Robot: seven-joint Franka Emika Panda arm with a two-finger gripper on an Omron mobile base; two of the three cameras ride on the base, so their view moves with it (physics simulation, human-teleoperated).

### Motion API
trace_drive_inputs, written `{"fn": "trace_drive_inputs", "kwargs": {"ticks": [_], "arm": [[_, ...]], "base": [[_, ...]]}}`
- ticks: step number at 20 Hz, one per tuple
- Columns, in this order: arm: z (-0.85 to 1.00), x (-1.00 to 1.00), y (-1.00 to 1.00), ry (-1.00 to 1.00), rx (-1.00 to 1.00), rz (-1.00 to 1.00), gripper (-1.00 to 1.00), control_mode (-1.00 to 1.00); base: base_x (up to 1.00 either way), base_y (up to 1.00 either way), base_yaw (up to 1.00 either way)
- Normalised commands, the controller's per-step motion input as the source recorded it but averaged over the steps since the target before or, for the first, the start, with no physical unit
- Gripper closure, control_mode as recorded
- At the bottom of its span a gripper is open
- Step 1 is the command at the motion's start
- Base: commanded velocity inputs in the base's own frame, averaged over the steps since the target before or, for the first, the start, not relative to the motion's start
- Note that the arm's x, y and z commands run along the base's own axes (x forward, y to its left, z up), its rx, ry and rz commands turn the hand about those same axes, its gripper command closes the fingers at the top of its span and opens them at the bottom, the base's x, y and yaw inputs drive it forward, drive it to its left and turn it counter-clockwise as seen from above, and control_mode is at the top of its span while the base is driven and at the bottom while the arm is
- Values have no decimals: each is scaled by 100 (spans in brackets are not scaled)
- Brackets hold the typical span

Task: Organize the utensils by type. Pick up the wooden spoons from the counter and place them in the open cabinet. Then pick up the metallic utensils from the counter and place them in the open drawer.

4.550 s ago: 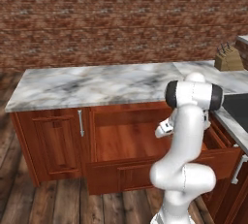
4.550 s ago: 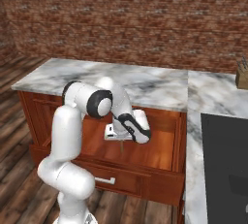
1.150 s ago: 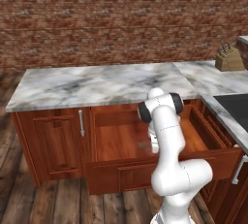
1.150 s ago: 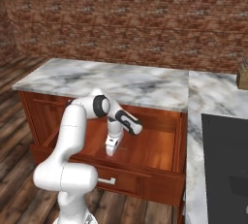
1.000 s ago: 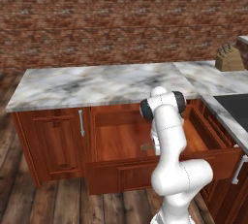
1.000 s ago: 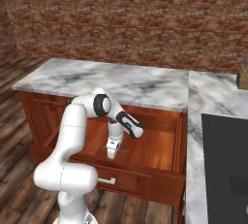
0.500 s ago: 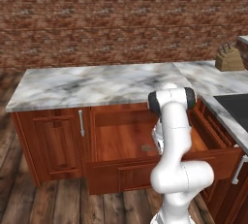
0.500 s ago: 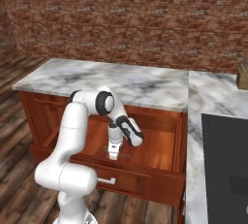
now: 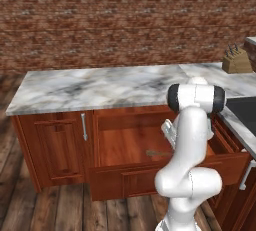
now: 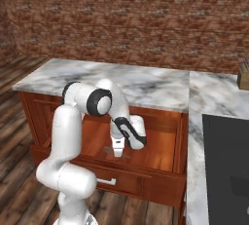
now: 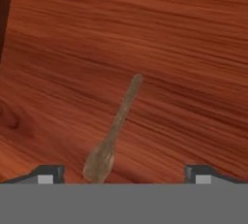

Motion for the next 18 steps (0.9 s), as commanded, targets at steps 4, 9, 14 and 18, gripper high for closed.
{"fn": "trace_drive_inputs", "kwargs": {"ticks": [4,9,14,18], "arm": [[100,-68,16,-9,-4,17,-100,-100],[100,-12,47,-1,-15,10,-100,-100],[100,-15,27,-34,7,-3,-100,-100],[100,-20,17,-46,21,-18,-100,-100]], "base": [[0,0,0],[0,0,0],[0,0,0],[0,0,0]]}}
